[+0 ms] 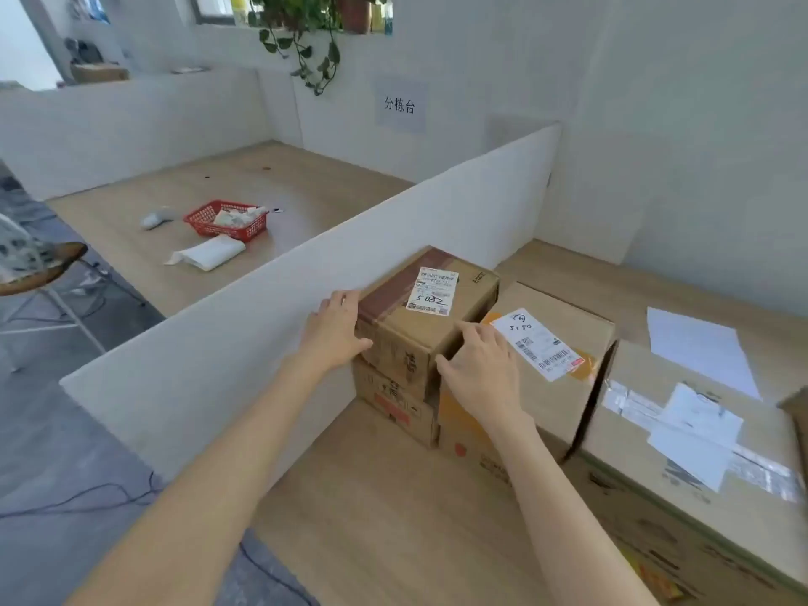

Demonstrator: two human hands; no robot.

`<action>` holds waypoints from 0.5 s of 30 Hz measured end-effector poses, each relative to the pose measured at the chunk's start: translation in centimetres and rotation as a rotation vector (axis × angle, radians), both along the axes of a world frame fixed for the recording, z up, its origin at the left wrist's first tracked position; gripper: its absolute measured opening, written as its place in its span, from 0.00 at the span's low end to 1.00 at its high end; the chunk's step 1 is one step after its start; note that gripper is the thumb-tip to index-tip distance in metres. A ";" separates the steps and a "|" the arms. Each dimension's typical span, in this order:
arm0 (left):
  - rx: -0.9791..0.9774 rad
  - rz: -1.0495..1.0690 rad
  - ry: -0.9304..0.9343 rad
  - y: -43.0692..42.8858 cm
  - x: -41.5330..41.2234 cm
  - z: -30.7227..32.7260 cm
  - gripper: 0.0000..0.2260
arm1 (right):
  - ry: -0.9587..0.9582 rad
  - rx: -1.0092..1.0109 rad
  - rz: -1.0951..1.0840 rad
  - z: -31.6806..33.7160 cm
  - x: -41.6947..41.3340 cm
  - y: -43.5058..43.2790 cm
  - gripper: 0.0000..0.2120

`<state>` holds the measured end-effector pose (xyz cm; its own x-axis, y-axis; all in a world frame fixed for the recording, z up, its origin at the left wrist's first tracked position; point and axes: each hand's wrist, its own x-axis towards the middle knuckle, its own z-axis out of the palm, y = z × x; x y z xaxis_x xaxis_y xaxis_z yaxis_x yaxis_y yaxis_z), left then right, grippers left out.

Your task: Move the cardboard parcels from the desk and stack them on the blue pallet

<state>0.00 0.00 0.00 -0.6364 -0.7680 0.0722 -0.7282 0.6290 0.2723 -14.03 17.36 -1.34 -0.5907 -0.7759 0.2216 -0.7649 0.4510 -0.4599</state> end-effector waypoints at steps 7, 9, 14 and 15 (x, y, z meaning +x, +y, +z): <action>0.119 -0.115 -0.073 -4.9 -3.9 -2.0 0.47 | 0.150 0.208 -0.001 -2.2 -1.0 -5.0 0.39; 0.115 -0.149 -0.109 -5.8 -4.6 -2.2 0.52 | 0.178 0.252 -0.009 -2.2 -1.3 -5.9 0.41; 0.197 -0.202 -0.254 -8.1 -5.9 -2.4 0.61 | 0.192 0.309 -0.036 -2.3 -1.5 -7.8 0.48; 0.234 -0.219 -0.256 -8.4 -6.0 -2.6 0.63 | 0.182 0.316 -0.058 -2.2 -1.3 -7.8 0.50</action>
<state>-6.05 -8.39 -2.60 -0.7612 -0.5892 -0.2709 -0.6469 0.7192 0.2536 -15.37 9.59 -3.59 -0.6087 -0.7891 0.0821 -0.7903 0.5941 -0.1498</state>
